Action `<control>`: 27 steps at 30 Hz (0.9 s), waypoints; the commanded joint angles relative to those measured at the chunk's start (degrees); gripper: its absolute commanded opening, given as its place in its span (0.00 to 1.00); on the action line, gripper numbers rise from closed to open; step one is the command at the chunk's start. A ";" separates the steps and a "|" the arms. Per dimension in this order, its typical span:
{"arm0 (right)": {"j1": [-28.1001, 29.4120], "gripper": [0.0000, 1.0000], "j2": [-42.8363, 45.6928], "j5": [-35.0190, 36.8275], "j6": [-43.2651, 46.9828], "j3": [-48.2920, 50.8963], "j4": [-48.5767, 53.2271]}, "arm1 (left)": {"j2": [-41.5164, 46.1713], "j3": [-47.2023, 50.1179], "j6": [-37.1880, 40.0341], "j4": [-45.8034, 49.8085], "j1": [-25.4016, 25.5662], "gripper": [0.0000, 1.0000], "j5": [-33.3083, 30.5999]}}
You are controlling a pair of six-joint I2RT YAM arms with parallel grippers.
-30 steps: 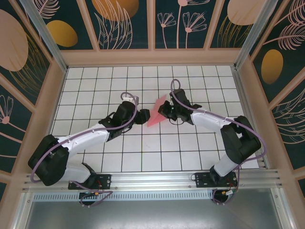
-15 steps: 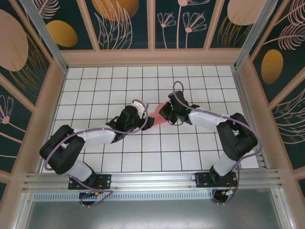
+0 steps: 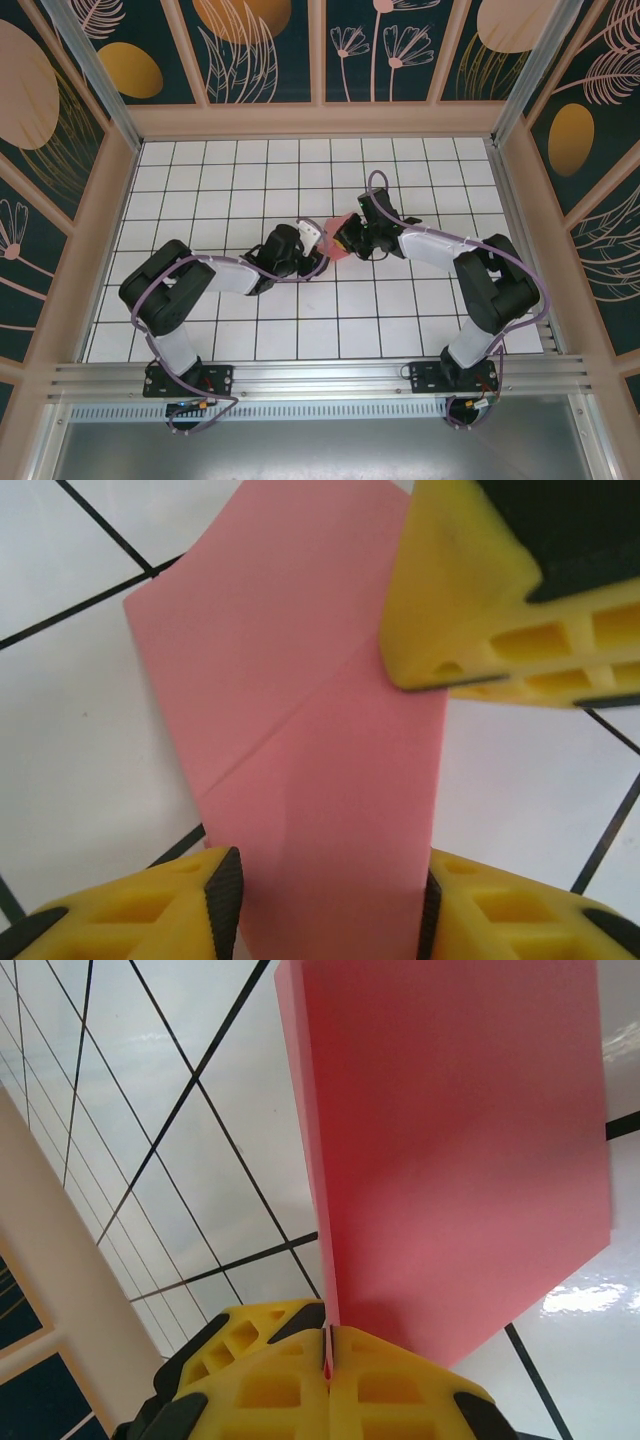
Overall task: Fold a paper plane with a square sheet of paper (pick it up from the middle)
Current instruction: Fourth fold the wing at the center of the table.
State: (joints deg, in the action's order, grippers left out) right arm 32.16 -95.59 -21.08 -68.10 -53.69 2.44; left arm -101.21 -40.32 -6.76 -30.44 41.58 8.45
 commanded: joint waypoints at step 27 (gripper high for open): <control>-4.83 0.41 6.49 -7.73 17.86 12.08 -10.58 | -4.69 -1.70 -9.13 -2.99 0.25 0.19 9.50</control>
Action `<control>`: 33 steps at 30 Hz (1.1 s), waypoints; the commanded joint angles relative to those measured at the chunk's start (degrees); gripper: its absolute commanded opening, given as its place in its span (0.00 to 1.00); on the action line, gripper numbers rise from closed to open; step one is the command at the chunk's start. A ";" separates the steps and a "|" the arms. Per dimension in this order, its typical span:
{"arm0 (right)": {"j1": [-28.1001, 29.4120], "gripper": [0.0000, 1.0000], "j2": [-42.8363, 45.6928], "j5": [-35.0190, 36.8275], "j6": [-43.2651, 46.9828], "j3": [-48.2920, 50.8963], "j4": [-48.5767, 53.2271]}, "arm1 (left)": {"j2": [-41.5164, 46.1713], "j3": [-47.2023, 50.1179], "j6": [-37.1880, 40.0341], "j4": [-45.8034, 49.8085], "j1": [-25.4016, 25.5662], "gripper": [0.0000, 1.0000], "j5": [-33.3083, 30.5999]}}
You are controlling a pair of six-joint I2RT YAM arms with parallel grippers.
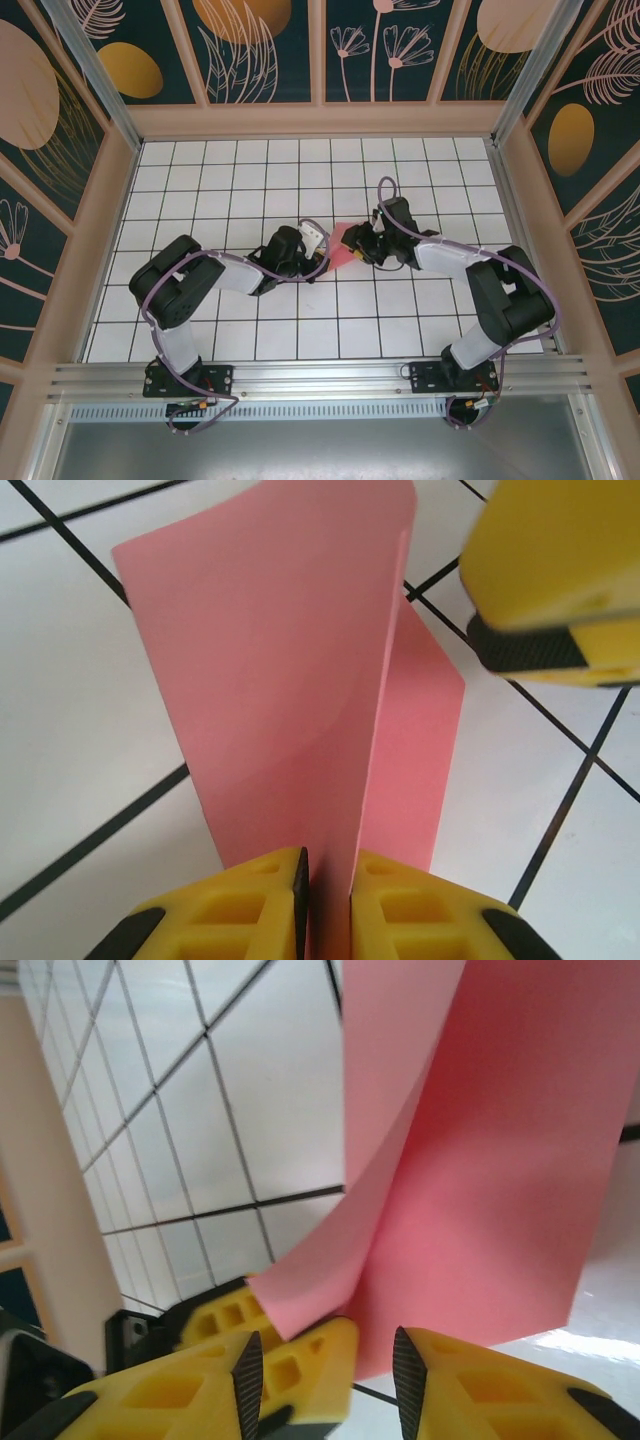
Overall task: Fold a paper plane with a square sheet of paper (pick it up from the middle)
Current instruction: Fourth fold the wing at the center of the table.
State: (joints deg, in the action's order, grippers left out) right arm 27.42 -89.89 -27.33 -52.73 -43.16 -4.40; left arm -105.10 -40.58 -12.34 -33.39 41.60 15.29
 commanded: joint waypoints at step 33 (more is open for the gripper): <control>-1.58 0.39 -9.99 -2.32 9.36 -1.78 -5.71 | -0.65 -4.03 -14.68 1.97 0.23 0.23 6.78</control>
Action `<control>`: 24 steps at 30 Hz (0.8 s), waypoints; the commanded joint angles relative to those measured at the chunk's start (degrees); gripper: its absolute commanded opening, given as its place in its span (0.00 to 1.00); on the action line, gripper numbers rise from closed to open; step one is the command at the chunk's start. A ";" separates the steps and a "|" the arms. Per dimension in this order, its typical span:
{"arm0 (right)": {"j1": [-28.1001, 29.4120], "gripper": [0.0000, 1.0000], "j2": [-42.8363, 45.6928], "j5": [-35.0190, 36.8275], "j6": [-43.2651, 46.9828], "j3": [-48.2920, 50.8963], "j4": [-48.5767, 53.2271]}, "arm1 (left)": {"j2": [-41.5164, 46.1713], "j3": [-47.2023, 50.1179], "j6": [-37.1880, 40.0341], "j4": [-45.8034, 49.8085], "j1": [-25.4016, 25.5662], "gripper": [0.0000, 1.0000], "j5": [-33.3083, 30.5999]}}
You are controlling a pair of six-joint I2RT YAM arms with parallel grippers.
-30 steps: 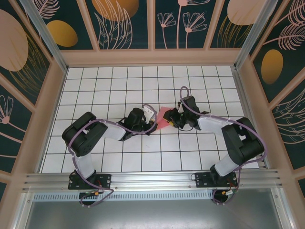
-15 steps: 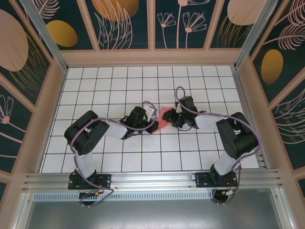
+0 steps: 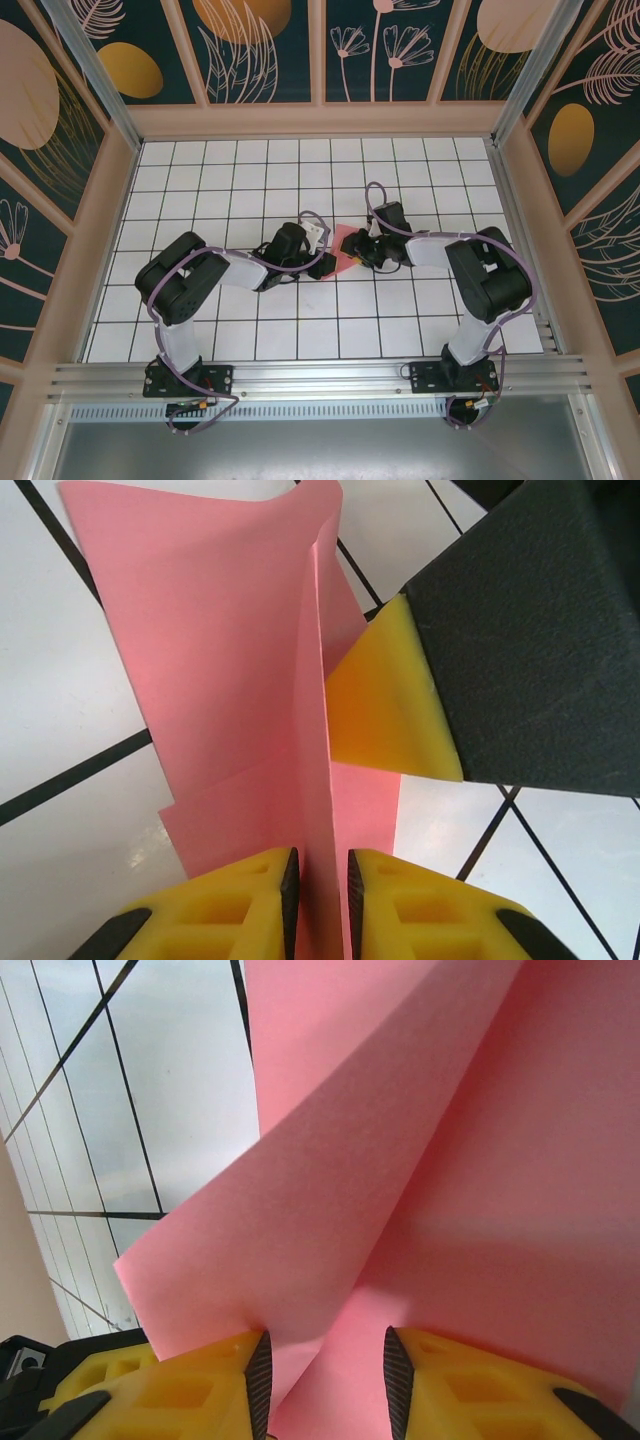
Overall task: Fold a paper plane with a square sheet of paper (pick it up from the middle)
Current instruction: Fourth fold the wing at the center of the table.
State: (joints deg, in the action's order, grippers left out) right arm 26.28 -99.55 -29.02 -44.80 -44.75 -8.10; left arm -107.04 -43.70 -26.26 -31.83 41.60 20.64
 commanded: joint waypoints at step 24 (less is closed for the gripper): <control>-2.38 0.47 -0.68 -0.78 4.19 0.32 -3.51 | -1.17 -1.49 -2.32 1.82 0.20 0.19 4.06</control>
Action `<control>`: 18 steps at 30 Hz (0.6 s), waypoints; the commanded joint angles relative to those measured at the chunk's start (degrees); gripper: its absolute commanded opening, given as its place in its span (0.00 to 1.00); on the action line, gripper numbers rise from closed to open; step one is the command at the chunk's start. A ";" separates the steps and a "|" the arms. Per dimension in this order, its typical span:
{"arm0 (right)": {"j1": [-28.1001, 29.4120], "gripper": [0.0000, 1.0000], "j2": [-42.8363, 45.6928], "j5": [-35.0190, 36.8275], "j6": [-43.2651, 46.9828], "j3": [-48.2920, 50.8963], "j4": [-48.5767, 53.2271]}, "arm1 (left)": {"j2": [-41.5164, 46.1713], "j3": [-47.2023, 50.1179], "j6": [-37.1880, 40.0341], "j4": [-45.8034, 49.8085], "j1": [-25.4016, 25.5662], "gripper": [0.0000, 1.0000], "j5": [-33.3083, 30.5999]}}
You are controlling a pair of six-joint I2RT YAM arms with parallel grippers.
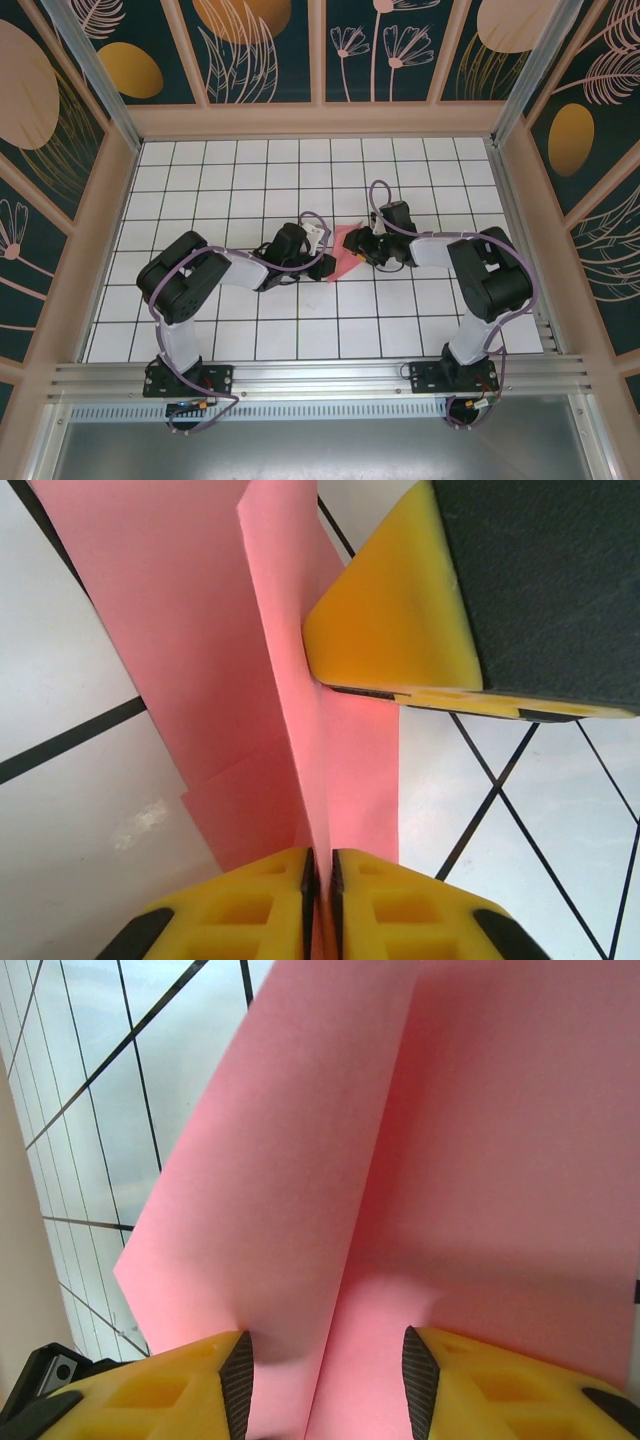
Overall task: Fold a paper plane with a square sheet of paper (pick it up from the middle)
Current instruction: Fourth fold the wing at the center of the table.
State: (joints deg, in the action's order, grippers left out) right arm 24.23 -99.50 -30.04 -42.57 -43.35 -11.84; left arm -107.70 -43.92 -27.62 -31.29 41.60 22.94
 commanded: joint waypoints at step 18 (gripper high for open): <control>-0.27 0.46 0.46 -1.95 -0.28 0.81 -2.84 | 5.78 3.08 -13.18 1.81 1.42 0.23 -3.83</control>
State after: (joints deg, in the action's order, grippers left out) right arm 24.23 -99.53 -30.28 -42.41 -43.33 -12.29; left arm -102.35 -41.19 -38.68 -29.67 42.06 20.71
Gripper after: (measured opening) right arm 0.466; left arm 0.226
